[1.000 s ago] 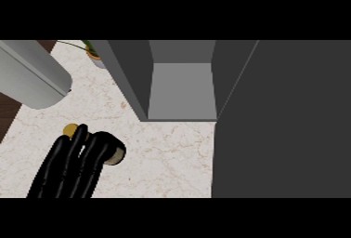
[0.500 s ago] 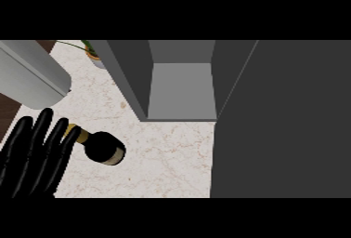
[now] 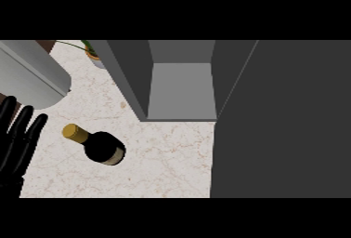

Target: Pick up the wine, place it into the cabinet and close the cabinet

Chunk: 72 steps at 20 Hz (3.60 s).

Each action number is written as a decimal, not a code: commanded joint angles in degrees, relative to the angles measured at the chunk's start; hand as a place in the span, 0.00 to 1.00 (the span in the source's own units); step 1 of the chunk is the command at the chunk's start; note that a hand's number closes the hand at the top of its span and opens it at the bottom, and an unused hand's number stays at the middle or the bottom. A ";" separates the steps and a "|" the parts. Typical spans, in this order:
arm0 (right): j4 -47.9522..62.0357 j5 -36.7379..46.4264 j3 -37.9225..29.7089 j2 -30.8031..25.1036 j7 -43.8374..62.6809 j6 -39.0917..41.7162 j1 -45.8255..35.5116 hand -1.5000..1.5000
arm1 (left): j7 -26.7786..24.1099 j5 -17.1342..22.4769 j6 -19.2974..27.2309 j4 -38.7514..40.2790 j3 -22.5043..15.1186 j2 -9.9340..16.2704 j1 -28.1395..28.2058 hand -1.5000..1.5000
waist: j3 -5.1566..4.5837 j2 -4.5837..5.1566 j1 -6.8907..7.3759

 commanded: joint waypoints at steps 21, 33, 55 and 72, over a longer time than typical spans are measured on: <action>-9.44 -5.85 -2.27 -0.07 6.38 0.39 1.01 0.00 | -19.71 13.67 -18.27 28.62 14.02 -1.03 3.93 0.00 | 0.00 0.04 -0.59; -10.50 -3.42 0.14 1.47 10.89 -2.55 -3.23 0.00 | -29.85 11.93 -22.87 41.17 17.70 0.12 1.54 0.00 | -0.03 0.02 -0.24; -7.39 -4.56 -3.03 1.26 8.70 -0.39 -3.53 0.00 | -42.63 6.80 -28.15 58.41 16.92 -0.31 -1.49 0.00 | 0.03 0.05 -0.07; -12.94 -6.68 -3.22 0.92 12.29 -0.43 -1.75 0.00 | -52.02 3.54 -28.05 75.25 17.06 -1.88 -6.98 0.00 | 0.00 0.00 -0.73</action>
